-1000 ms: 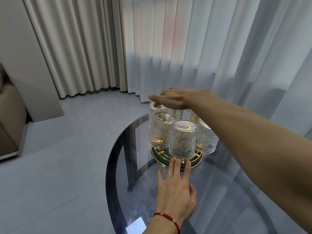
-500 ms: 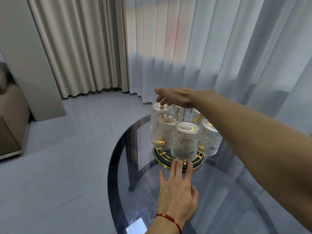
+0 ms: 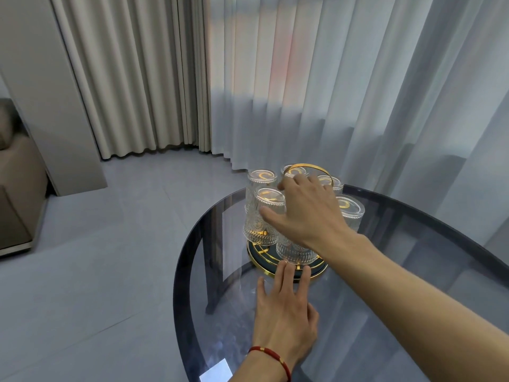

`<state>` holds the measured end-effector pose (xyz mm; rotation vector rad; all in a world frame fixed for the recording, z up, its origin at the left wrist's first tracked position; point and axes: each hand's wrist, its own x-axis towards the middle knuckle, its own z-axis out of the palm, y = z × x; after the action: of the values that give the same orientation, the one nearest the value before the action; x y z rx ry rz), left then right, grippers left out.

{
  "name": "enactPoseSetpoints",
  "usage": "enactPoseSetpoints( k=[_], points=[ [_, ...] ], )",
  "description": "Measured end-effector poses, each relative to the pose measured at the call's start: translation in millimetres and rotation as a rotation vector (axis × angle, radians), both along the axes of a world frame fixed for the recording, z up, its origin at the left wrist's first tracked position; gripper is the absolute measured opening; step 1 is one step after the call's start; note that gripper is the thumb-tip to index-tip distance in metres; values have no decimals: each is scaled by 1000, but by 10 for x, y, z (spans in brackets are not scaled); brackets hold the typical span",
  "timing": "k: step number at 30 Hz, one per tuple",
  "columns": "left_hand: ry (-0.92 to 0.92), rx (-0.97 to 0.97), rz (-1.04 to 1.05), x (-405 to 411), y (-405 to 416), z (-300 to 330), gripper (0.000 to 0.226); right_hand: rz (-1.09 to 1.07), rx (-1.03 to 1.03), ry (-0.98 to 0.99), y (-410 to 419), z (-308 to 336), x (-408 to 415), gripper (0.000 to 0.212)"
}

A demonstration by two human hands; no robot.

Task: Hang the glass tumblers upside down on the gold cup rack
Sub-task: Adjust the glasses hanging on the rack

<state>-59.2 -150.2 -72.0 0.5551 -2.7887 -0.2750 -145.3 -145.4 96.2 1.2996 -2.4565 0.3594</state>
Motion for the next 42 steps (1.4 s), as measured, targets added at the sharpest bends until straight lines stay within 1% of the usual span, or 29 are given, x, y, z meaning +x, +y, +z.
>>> enactPoseSetpoints(
  k=[1, 2, 3, 5, 8, 12, 16, 21, 26, 31, 33, 36, 38, 40, 42],
  points=[
    [-3, 0, 0, 2, -1, 11, 66, -51, 60, -2, -25, -22, 0, 68],
    [-7, 3, 0, 5, -3, 18, 66, -82, 84, -14, -57, -40, -5, 73],
    [-9, 7, -1, 6, -8, 22, 66, -96, 81, -34, -89, -54, -13, 72],
    [-7, 11, 0, 7, -10, 23, 66, -85, 15, -72, -130, -89, -29, 64],
    [5, 13, -3, 8, -11, 15, 64, -77, -94, -70, -139, -129, -49, 58],
    [43, 4, 4, 17, -6, 9, 64, -69, -161, -152, -156, -129, -60, 61],
    [43, -2, 0, 27, -2, 5, 64, 1, -234, -216, -154, -139, -64, 62],
    [47, 14, 4, 25, 4, -5, 63, 35, -231, -154, -157, -152, -61, 65],
    [74, 6, 12, 20, 13, -26, 65, 65, -174, -129, -115, -149, -76, 71],
    [87, 9, 13, 15, -4, -30, 66, 171, -153, -204, 63, -102, -193, 69],
    [78, 14, 10, 10, -10, -29, 65, 185, -136, -196, 192, -57, -291, 70],
    [59, 18, 7, 3, -12, -29, 66, 143, -7, -173, 339, -5, -406, 76],
    [56, 18, 7, 3, -6, -29, 66, 145, 99, -148, 377, -24, -424, 75],
    [58, 21, 10, 7, -7, -33, 66, 169, 111, -140, 393, -64, -422, 69],
    [50, 21, 9, 6, -11, -37, 65, 175, 90, -145, 405, -78, -414, 69]
  ],
)
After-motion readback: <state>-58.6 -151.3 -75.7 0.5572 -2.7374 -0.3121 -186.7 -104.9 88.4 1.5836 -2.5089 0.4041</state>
